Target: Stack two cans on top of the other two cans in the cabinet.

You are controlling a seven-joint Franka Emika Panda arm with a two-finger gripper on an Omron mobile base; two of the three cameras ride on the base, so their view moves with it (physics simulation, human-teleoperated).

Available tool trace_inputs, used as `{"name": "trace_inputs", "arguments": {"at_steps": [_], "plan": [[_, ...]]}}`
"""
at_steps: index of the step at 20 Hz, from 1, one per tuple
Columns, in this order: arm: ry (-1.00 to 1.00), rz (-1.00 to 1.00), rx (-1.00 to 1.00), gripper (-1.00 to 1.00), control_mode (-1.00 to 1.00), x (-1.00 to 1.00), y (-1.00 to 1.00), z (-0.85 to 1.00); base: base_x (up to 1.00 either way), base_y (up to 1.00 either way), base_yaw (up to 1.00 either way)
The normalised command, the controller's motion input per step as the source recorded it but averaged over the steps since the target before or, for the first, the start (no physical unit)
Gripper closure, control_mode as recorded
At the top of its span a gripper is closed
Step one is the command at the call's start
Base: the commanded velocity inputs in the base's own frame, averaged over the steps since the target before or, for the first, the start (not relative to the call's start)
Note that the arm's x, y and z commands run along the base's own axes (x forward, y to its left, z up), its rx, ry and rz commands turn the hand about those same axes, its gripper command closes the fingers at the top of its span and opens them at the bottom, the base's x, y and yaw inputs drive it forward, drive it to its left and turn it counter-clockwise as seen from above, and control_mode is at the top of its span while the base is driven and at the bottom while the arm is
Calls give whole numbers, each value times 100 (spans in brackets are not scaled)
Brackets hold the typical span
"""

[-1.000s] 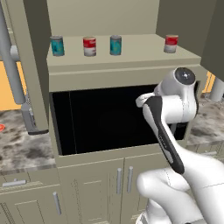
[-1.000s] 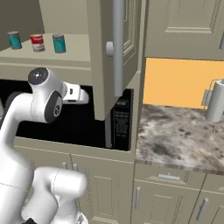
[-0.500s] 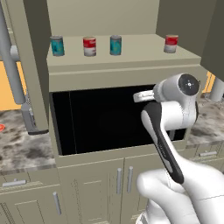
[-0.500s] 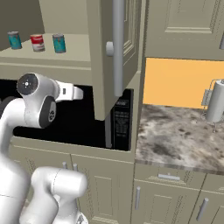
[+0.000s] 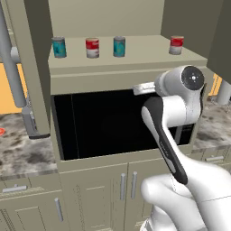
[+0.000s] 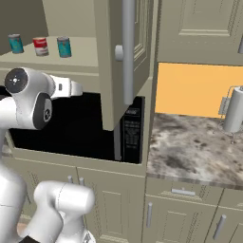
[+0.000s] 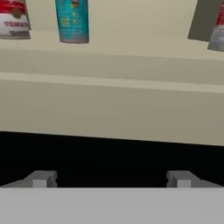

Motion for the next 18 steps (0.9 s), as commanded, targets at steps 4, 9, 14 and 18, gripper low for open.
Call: {"name": "trace_inputs", "arguments": {"at_steps": [4, 9, 14, 18], "plan": [[0, 0, 0, -100, -100, 0, 9, 45, 0, 0, 0], [0, 1, 1, -100, -100, 0, 12, 42, 0, 0, 0], [0, 5, 5, -100, -100, 0, 11, 34, 0, 0, 0], [0, 5, 4, -100, -100, 8, 7, 29, 0, 0, 0]]}}
